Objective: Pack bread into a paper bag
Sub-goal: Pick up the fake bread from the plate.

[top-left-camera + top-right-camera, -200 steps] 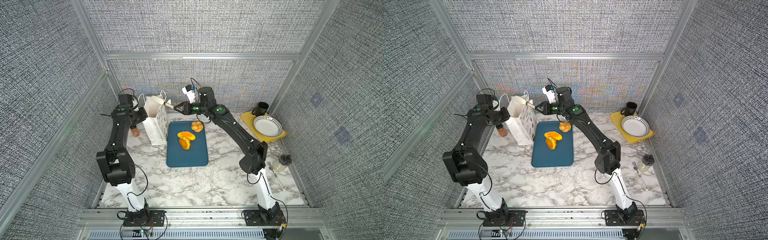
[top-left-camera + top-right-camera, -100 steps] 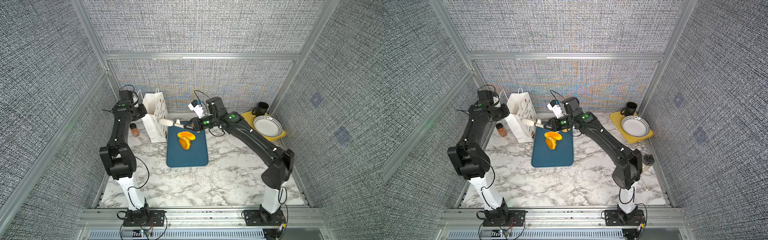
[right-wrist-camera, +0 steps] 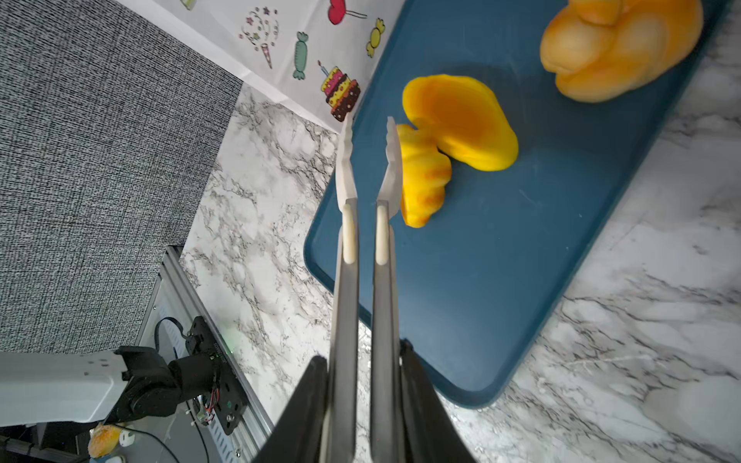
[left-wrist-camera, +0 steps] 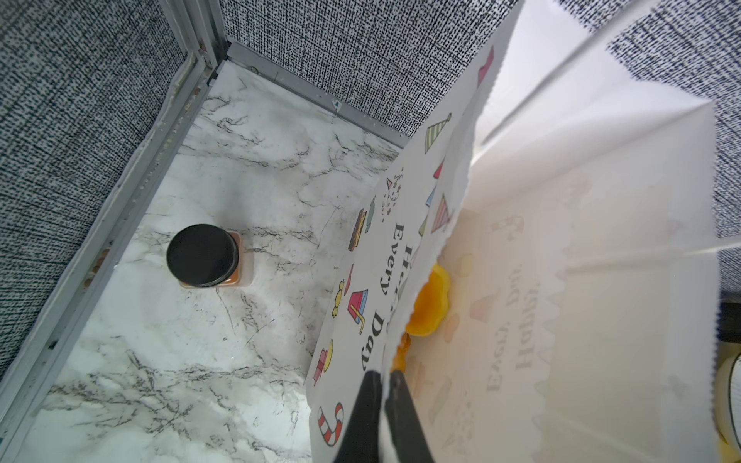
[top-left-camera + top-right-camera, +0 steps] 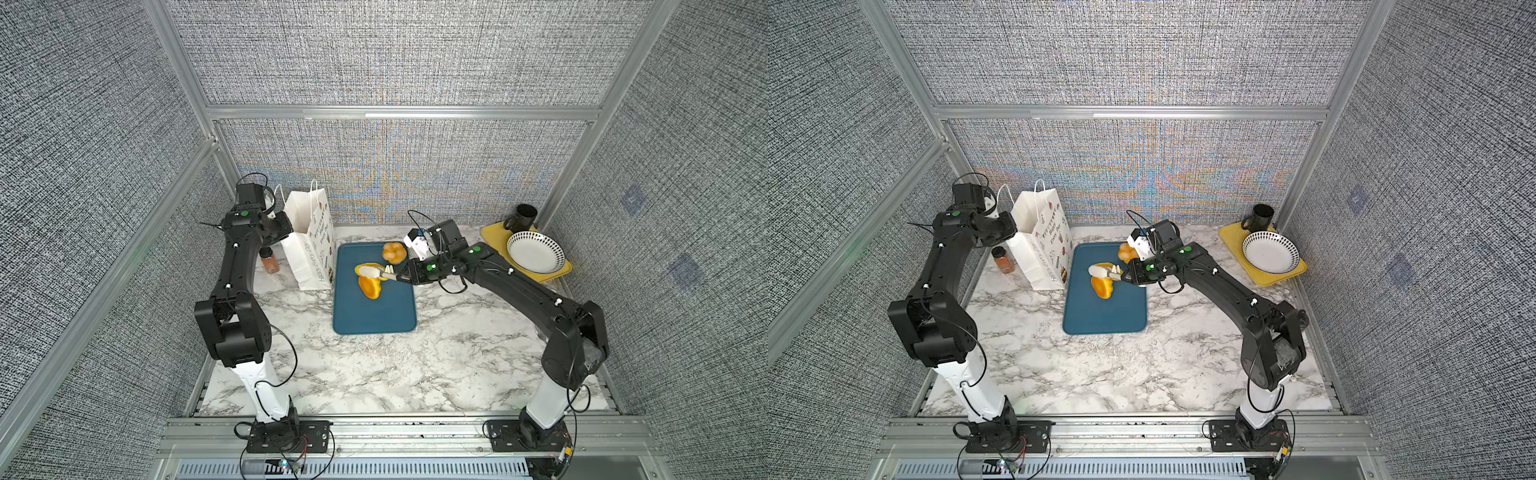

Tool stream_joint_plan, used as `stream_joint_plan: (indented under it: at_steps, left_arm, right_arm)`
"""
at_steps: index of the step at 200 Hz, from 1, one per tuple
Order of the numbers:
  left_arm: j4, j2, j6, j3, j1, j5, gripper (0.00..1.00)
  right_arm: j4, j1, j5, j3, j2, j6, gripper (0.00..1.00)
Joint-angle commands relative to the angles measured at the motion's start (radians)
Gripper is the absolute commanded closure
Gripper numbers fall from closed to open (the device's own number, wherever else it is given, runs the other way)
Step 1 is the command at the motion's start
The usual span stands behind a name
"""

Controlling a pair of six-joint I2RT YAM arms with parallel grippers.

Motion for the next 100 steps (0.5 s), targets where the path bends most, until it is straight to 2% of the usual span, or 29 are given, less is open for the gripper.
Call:
stream_joint_plan:
  at_steps: [1,62,100]
  left_arm:
    - [-0.026,-0.022,0.032,-0.006,0.0,-0.009,0.98]
    - [0.019,-0.06,-0.003,-0.084,0.0,-0.003,0.98]
    - [0.044,-0.062,-0.023,-0.109,0.0,0.009,0.98]
  right_arm:
    - [0.013,-0.018,0.001,-0.013,-0.019,-0.026,0.68]
    - [-0.091,-0.055,0.048,-0.009,-0.05,-0.081,0.64]
    - [-0.101,-0.053,0.037,-0.019,-0.038,-0.087,0.63]
